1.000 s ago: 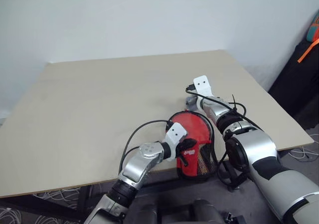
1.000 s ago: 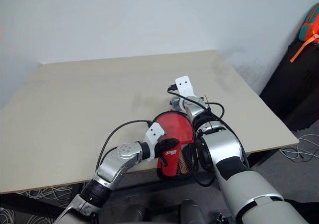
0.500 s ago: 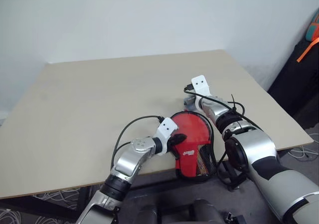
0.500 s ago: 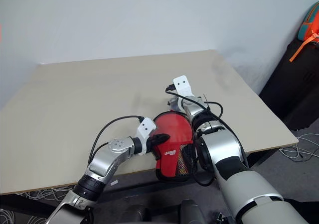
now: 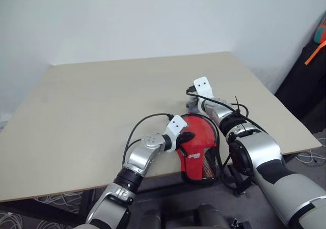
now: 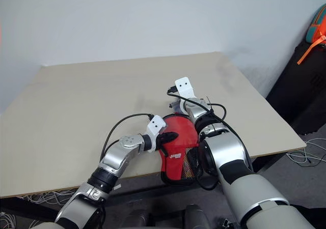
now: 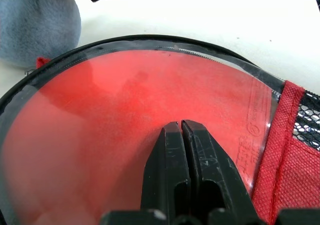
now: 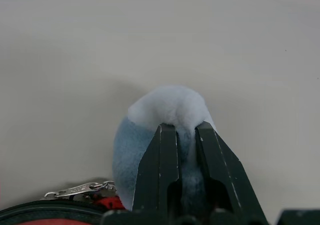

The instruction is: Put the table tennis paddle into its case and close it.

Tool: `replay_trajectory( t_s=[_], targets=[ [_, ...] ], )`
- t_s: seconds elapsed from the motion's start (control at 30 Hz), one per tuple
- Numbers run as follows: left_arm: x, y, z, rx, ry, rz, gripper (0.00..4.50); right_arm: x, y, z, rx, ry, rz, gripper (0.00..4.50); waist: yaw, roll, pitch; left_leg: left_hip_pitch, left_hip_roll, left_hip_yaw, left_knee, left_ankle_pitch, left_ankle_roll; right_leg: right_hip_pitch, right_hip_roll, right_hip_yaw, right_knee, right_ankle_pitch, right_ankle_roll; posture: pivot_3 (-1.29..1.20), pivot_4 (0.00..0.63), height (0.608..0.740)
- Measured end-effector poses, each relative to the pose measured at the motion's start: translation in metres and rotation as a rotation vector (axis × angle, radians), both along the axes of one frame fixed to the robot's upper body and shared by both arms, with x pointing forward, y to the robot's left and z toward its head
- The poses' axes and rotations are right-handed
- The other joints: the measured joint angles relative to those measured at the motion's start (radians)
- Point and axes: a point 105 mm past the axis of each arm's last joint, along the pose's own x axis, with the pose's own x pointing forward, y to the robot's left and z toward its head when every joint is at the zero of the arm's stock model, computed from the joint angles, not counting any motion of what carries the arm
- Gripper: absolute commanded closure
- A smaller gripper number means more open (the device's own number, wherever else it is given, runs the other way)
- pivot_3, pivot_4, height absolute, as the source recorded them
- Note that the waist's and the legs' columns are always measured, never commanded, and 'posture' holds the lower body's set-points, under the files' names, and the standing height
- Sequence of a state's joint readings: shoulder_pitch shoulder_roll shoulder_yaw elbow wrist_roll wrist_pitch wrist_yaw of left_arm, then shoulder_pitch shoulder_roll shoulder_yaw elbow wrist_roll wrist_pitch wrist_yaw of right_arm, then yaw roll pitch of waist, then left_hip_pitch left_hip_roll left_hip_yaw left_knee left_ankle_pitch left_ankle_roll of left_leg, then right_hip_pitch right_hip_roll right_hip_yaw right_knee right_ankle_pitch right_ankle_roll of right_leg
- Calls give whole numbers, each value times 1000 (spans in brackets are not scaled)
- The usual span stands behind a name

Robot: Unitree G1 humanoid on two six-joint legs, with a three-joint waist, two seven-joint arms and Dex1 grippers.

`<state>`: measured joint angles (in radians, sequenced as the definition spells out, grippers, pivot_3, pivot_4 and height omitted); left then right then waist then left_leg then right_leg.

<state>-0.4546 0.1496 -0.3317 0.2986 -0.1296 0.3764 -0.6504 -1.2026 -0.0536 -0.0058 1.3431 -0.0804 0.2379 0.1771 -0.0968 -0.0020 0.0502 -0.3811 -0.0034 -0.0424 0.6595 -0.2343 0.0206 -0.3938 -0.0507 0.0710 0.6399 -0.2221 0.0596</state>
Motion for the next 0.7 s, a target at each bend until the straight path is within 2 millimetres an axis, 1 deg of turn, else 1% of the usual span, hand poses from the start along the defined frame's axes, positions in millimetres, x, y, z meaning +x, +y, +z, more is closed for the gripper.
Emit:
replay_trajectory(
  t_s=[0.07,0.2,0.27,0.5,0.7],
  targets=[
    [0,0,-1,-3,5,-1,4500,0,-1,0,-1,-1,-1,4487,0,0,0,4,0,0,-1,0,0,4,0,0,-1,-1,1,0,0,740],
    [0,1,-3,-7,10,-4,4500,2,-7,2,-13,-6,-11,4487,0,0,0,4,0,0,-1,0,0,4,-1,0,-1,-1,1,0,0,740],
    [0,1,-4,-9,8,-6,4500,2,-11,2,-52,-16,-7,4487,0,0,0,4,-1,0,-1,0,0,4,-1,0,-1,-1,1,0,0,740],
    [-1,2,-4,-14,7,-8,4500,8,-39,9,-132,-51,-45,4487,0,1,-1,4,-1,0,-2,0,0,3,-1,0,-1,-1,1,0,0,740],
    [-2,1,-4,-16,8,-12,4500,10,-37,16,-148,-72,-20,4487,0,1,-1,4,-1,0,-2,0,0,3,-1,0,-1,-1,1,0,0,740]
  ],
)
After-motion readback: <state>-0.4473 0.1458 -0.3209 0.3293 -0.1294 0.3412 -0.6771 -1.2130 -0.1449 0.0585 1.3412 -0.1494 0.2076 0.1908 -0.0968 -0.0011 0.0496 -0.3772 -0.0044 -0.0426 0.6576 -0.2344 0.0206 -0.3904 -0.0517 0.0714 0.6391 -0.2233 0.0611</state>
